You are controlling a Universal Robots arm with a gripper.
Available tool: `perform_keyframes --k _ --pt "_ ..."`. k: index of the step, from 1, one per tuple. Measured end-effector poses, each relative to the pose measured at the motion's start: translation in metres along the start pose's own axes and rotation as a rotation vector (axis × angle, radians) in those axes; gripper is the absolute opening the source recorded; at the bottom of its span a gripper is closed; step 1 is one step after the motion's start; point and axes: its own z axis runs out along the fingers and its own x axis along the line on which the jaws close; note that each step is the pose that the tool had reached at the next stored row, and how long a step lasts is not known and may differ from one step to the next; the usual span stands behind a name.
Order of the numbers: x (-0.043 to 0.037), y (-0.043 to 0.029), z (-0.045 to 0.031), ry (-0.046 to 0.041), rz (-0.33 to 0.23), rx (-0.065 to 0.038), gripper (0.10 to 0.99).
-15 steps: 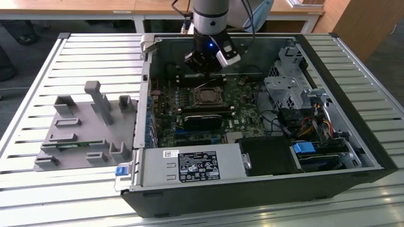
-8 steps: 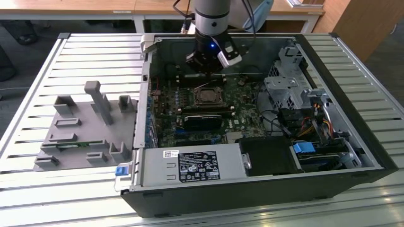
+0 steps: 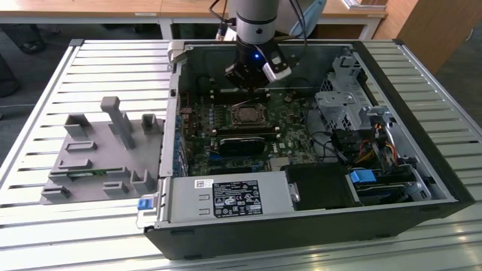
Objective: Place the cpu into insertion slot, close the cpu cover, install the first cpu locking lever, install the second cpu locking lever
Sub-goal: 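Install the first cpu locking lever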
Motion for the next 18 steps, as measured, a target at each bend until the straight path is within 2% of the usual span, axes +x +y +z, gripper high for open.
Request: perform_keyframes --k 12,18 --pt "-0.0081 -0.001 0.0051 -0.0001 0.0 0.0 0.106" --pt "-0.0083 -0.0016 0.0095 0.0 0.0 0.0 0.106"
